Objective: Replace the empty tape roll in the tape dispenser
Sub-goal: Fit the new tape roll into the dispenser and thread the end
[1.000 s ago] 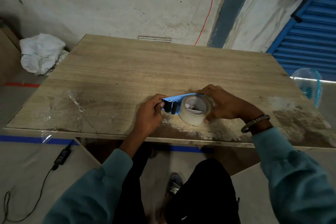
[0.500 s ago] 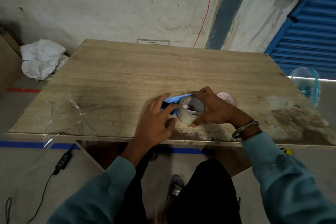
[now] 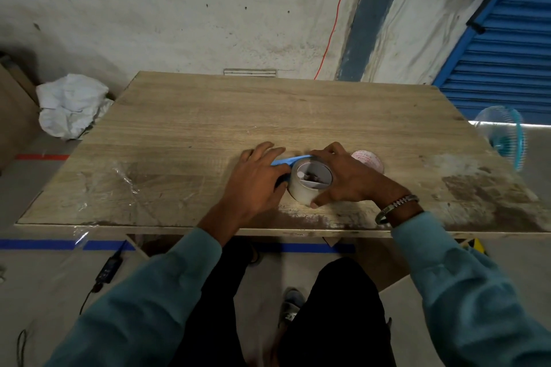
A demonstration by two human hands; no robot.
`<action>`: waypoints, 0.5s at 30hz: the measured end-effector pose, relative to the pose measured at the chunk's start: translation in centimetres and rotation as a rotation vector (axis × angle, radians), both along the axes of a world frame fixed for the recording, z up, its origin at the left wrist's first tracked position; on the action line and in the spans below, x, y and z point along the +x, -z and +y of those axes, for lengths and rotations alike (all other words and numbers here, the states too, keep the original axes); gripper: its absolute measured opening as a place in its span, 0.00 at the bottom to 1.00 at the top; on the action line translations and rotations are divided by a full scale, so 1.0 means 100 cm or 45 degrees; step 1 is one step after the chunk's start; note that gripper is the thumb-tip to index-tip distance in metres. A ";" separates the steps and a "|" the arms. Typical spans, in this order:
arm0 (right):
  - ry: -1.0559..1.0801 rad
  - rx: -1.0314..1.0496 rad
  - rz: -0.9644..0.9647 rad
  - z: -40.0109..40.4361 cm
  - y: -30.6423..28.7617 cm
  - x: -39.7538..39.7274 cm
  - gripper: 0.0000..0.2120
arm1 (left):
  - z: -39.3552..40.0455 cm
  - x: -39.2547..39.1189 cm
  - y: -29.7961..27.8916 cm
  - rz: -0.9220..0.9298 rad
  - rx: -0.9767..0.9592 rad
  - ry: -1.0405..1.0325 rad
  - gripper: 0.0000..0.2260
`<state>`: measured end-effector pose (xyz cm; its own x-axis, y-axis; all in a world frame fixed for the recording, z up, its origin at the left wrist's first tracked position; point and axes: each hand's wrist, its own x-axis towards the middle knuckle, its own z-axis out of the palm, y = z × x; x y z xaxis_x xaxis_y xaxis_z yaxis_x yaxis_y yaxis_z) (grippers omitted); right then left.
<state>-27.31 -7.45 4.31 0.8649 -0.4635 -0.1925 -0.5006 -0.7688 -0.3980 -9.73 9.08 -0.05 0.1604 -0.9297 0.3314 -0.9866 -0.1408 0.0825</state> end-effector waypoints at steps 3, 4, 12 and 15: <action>-0.004 -0.013 0.003 0.002 -0.001 0.000 0.59 | -0.001 0.005 -0.014 -0.013 -0.001 0.122 0.09; -0.003 -0.015 0.002 0.002 -0.001 0.000 0.59 | -0.001 0.005 -0.016 -0.043 -0.015 0.169 0.07; 0.016 -0.027 0.023 0.004 -0.004 -0.003 0.59 | 0.023 -0.014 -0.002 -0.033 -0.142 0.157 0.08; 0.028 -0.025 0.050 0.006 -0.001 0.000 0.59 | 0.032 -0.020 0.006 0.102 -0.149 0.102 0.06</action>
<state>-27.36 -6.82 4.38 0.8463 -0.4864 -0.2172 -0.5326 -0.7647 -0.3628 -11.69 12.24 -0.63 0.1173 -0.8964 0.4275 -0.9839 -0.0464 0.1725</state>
